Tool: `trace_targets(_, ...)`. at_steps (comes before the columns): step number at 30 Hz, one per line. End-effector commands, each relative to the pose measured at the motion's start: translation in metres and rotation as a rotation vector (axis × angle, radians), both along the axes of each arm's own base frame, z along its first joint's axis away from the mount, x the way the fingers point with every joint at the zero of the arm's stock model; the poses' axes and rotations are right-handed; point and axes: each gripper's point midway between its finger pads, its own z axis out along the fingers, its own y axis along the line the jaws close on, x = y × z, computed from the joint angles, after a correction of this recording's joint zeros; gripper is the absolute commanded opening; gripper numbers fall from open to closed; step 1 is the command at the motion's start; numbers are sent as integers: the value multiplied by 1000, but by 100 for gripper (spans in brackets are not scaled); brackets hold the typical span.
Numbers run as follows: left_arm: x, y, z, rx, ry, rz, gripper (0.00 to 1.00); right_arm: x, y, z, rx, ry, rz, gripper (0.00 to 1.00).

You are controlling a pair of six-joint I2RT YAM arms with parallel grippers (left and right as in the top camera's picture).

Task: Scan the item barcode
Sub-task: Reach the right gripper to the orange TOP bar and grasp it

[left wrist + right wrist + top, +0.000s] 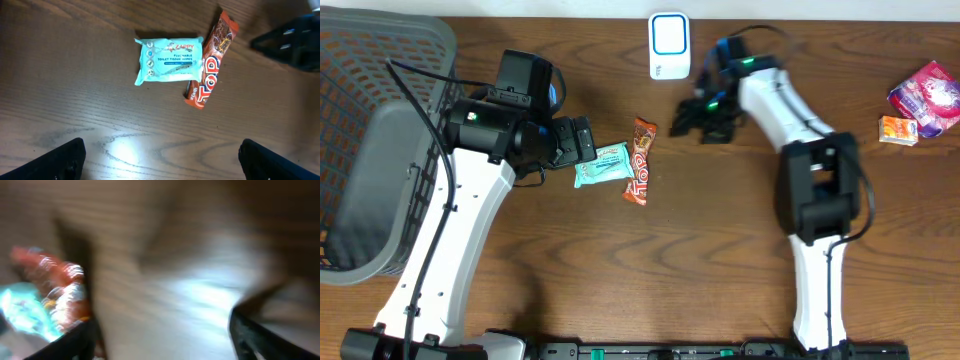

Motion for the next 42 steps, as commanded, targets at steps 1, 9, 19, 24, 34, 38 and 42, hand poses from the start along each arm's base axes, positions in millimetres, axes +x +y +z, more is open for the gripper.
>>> trace_targets(1, 1, 2, 1, 9, -4, 3, 98, -20, 42, 5, 28, 0, 66, 68)
trace_targets(9, 1, 2, 1, 9, -5, 3, 98, -40, 78, 2, -7, 24, 63, 53)
trace_targets(19, 1, 2, 1, 9, -5, 3, 98, -54, 88, -4, -15, 45, 85, 22)
trace_targets(24, 1, 2, 1, 9, -5, 3, 98, -63, 84, -13, -31, 78, 86, 1)
trace_targets(34, 1, 2, 1, 9, -5, 3, 98, -50, 56, 28, -71, -8, 69, 1)
trace_targets(38, 1, 2, 1, 9, -5, 3, 98, -40, 1, 54, -350, -127, 14, 1)
trace_targets(42, 1, 2, 1, 9, -5, 3, 98, -52, -41, 65, -595, -139, 20, 1)
